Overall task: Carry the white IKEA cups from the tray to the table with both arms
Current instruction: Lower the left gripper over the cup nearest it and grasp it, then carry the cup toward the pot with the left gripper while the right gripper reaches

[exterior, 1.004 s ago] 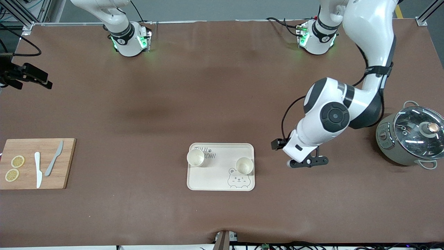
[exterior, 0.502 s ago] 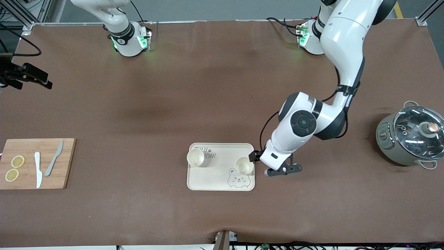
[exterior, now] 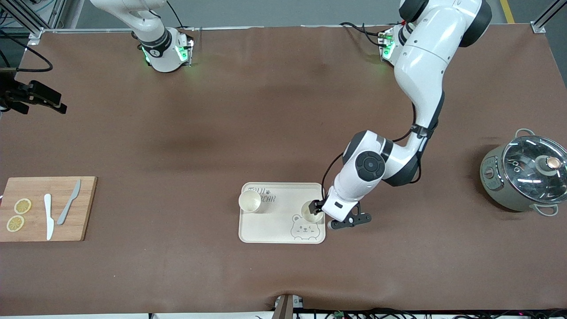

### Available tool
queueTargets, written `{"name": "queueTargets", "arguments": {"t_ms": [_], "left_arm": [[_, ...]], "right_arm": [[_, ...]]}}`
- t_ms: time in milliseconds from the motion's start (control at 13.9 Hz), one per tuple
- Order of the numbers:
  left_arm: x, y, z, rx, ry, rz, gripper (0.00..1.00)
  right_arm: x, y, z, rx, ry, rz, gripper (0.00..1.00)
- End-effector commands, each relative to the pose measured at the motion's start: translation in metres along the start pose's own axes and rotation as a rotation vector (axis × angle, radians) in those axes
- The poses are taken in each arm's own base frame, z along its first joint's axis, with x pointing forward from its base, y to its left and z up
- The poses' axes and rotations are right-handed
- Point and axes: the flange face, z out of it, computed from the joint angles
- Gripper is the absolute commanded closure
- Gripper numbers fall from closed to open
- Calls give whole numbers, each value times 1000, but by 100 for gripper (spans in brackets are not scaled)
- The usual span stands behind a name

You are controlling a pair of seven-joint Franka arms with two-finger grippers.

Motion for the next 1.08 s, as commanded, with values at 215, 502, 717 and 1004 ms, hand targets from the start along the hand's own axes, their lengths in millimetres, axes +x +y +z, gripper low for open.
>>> {"name": "queueTargets", "arguments": {"t_ms": [215,502,717,1004], "left_arm": [[-8,6,17,21,11,-9,47],[-12,6,26,29,5,0,100],[-12,12,18,67,57,78,100],[4,11,-24,80,99,102,100]], "right_arm": [[5,4,4,-9,-7,-8,0],[12,5,15,-9,-30,-8,0],[18,3,25,-8,-47,-9,0],[38,3,65,-7,-126,1,0]]}}
